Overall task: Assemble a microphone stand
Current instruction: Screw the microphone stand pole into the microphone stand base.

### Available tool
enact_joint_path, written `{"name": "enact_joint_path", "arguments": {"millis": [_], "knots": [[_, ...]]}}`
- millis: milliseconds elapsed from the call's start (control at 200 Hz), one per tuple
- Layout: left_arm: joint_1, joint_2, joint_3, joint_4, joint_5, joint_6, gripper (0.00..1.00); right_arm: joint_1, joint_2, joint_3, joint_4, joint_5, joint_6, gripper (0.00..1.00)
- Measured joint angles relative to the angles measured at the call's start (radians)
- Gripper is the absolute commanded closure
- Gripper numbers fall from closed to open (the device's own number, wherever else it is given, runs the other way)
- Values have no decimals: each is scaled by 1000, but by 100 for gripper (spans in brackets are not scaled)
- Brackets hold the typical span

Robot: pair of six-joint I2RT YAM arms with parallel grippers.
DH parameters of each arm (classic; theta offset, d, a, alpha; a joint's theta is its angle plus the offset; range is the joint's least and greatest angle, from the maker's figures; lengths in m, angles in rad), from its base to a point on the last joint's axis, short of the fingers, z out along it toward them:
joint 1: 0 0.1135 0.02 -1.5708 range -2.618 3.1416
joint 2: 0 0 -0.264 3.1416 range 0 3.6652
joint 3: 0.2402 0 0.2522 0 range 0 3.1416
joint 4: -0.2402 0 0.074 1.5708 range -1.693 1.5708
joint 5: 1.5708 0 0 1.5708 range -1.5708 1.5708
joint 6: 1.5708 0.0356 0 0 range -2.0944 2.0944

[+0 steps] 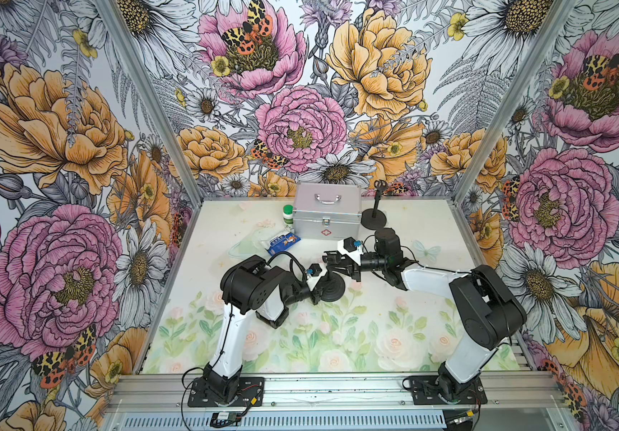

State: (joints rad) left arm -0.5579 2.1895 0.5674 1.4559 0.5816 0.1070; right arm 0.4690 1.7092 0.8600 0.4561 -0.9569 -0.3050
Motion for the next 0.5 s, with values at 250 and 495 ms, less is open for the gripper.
{"name": "enact_joint_path", "arguments": {"millis": [250, 495], "knots": [[5, 0, -4, 0, 3, -4, 77, 182, -90, -205, 299, 586, 268, 100], [16, 0, -8, 6, 4, -7, 77, 372, -71, -199, 352, 1069, 310, 77]]}}
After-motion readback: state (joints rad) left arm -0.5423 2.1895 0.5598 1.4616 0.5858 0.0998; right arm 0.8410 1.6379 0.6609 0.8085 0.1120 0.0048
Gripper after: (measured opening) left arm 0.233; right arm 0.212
